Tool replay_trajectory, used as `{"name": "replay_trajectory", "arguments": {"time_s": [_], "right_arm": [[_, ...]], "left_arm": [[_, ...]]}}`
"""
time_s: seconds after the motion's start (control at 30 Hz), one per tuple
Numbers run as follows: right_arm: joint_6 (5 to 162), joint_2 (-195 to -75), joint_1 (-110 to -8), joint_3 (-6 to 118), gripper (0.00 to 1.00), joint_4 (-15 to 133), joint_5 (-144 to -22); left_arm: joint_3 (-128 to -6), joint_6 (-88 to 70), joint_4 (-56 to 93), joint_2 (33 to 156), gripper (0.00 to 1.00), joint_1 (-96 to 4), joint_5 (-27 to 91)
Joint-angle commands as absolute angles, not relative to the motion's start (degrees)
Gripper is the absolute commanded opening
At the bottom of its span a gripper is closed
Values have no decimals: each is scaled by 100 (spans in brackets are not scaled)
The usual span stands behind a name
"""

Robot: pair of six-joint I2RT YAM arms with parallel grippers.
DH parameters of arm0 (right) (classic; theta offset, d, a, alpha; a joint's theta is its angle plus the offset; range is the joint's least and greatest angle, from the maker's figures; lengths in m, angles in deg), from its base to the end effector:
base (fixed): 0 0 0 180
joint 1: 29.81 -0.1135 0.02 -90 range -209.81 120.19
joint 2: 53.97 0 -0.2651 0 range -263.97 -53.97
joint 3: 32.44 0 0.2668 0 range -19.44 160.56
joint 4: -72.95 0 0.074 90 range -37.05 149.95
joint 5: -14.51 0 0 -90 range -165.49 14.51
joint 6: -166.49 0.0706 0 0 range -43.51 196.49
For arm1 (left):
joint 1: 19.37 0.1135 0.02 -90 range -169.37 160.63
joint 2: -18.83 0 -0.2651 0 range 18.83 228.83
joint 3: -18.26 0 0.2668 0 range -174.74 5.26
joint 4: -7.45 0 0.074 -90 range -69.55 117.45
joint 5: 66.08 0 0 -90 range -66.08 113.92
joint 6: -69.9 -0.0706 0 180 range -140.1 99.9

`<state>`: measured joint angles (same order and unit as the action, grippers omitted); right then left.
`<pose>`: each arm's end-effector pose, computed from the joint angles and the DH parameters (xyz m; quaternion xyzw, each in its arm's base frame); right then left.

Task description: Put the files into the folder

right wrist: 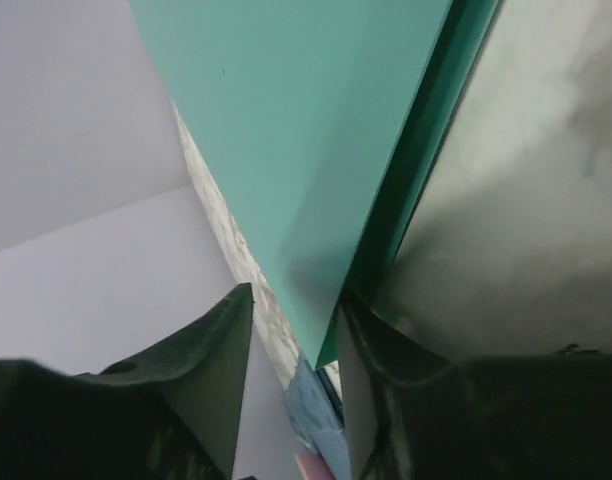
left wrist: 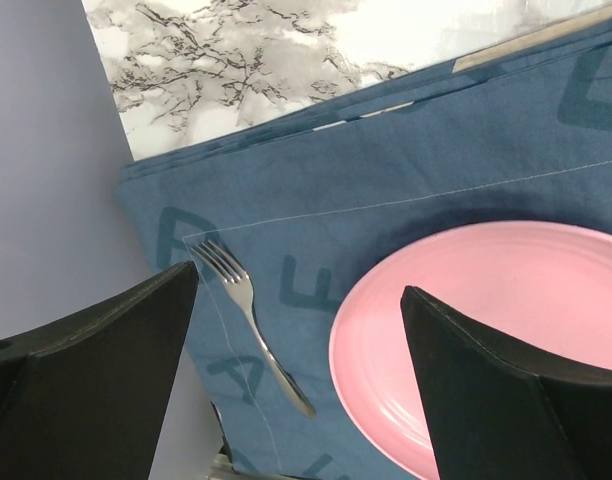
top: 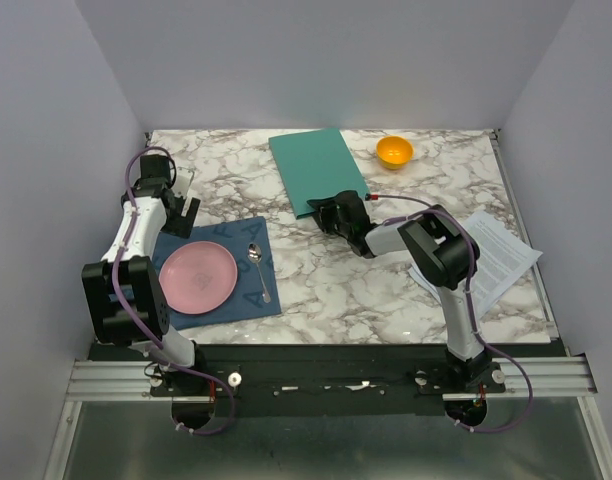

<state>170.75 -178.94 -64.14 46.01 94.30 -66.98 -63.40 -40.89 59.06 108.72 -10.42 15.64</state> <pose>0.4070 0.2653 0.0760 0.4549 0.7095 0.4545 0.2883 0.3499 0.0654 0.2160 0.0806 0.9598 0.1340 0.2329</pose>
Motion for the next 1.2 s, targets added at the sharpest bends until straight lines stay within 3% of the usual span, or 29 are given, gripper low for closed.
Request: {"name": "replay_trajectory", "arguments": {"time_s": [0.0,0.1,0.2,0.63,0.87,1.17], "right_arm": [[17089,-18062,-6330,4709,41,9387,-6258],[16887,-17983,-6330,4727,27,9353,-6196],[16589,-17799,-6330,4700,1,9168,-6170],[14023,-15524,-6892,3400,0,7851,-4896],[11608,-14336,-8235,3145,0,6823,-3244],[10421,-13747,-9615,2951,0,5265,-1354]], "left_arm": [[-6303,-4251,6017,10540,99,-988,1653],[-6276,-4312,6061,10426,99,-962,1662],[-6294,-4339,6096,10347,99,-953,1671],[-6549,-4119,6756,10488,99,-663,2681],[-6830,-4031,7160,10646,99,-654,2962],[-7155,-3803,7503,10664,99,-636,3209]]}}
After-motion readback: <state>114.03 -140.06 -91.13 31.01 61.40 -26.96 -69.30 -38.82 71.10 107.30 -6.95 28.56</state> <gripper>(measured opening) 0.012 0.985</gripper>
